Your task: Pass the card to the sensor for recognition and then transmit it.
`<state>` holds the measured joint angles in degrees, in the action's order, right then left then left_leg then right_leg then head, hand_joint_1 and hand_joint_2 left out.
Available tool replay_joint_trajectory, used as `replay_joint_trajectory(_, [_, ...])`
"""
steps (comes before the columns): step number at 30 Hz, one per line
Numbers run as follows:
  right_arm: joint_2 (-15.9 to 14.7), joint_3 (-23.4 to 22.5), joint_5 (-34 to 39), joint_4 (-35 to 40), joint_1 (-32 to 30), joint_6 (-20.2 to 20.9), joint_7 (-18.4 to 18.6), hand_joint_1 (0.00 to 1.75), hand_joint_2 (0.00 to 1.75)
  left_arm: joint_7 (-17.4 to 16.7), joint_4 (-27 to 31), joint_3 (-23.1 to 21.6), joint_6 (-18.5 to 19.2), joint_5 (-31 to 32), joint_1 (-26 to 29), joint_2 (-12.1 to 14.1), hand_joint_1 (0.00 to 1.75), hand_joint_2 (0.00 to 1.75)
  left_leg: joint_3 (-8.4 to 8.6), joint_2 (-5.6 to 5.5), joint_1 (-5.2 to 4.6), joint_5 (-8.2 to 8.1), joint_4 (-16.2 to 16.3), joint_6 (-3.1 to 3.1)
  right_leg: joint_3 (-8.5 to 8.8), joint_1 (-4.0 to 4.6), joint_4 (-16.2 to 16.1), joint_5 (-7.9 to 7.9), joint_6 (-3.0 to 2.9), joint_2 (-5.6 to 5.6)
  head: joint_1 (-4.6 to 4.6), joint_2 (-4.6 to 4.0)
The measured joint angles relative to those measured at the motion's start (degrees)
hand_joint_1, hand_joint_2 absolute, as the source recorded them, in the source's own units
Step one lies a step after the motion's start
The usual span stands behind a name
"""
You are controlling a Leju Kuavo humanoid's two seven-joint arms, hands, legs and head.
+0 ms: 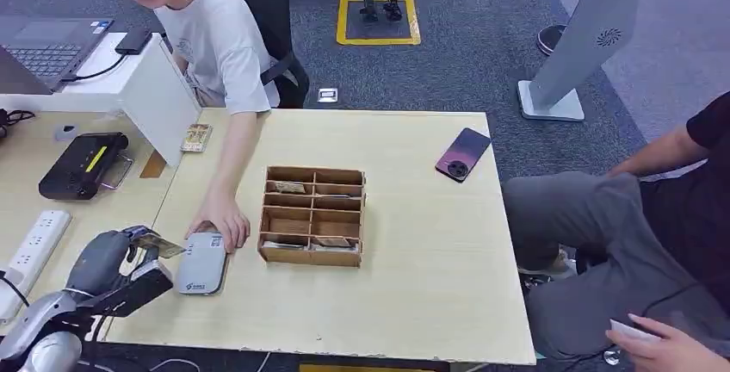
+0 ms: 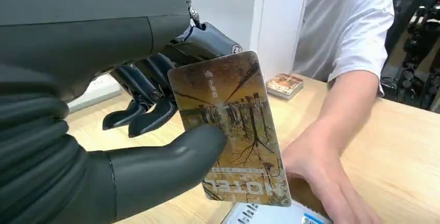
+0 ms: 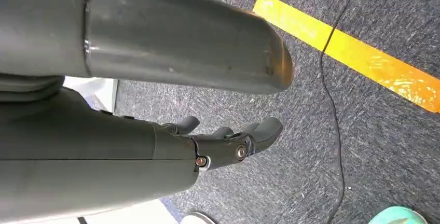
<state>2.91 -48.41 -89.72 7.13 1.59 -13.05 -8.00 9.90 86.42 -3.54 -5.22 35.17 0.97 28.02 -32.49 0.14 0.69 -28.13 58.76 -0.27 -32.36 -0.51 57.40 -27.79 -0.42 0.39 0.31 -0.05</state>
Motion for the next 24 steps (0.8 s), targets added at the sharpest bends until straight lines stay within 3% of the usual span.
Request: replay_joint_trajectory(24, [0.02, 0.26, -0.15, 0.17, 0.65, 1.92, 0.33, 0.00, 0.00, -0.26, -4.61, -5.11, 1.09, 4.04, -3.06, -2.19, 1.75, 1.75, 0.02, 0.01, -0.01, 0.00, 0.00, 0.00, -0.01, 0.00, 0.00, 0.01, 0.00, 0.01, 0.00, 0.00])
